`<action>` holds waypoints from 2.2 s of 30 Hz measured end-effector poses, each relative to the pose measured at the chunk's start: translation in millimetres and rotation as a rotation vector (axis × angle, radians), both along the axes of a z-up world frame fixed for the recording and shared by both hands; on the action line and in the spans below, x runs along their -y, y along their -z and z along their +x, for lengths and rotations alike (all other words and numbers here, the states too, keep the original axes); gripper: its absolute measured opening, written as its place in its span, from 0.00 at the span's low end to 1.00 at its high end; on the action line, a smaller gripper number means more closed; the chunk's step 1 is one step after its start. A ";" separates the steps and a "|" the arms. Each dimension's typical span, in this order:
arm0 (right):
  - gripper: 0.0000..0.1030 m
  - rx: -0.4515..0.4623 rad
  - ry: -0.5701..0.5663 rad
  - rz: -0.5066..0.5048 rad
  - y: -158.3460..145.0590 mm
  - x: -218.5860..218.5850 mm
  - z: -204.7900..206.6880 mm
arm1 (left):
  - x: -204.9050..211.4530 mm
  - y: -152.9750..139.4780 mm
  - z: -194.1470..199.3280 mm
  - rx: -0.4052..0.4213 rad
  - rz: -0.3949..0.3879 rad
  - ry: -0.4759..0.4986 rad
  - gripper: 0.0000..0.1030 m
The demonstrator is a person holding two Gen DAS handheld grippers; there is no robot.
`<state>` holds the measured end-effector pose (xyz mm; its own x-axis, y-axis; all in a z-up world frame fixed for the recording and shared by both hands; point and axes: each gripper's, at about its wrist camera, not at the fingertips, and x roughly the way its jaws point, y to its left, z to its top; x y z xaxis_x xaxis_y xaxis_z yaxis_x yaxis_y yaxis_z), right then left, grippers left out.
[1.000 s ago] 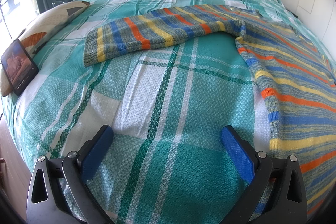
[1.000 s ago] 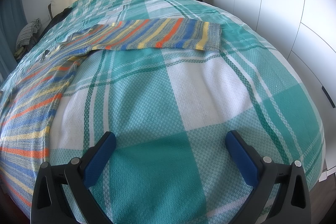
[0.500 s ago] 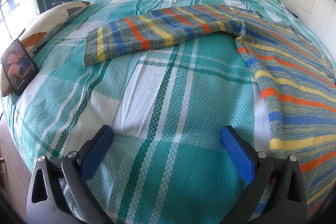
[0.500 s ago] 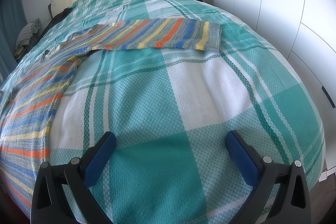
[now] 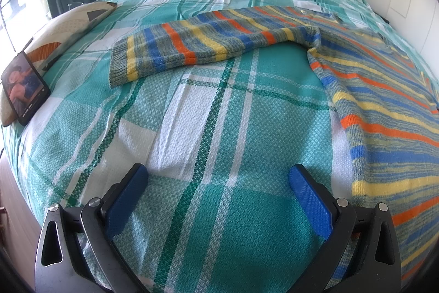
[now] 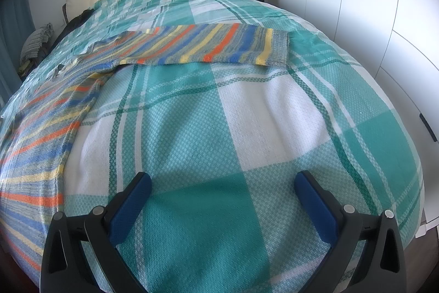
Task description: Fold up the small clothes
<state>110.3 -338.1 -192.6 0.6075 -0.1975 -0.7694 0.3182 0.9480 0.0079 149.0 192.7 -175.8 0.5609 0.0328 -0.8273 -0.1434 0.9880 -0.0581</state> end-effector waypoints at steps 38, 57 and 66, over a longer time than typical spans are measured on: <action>1.00 -0.004 -0.002 -0.020 -0.3 0.3 0.2 | -5.9 2.0 -0.6 -0.001 0.011 0.007 1.00; 1.00 -0.003 -0.002 -0.021 0.0 0.4 0.0 | -5.9 1.7 -0.7 -0.003 0.012 0.007 1.00; 1.00 -0.003 -0.001 -0.022 0.2 0.0 -0.1 | -5.7 1.7 -0.8 -0.004 0.012 0.007 1.00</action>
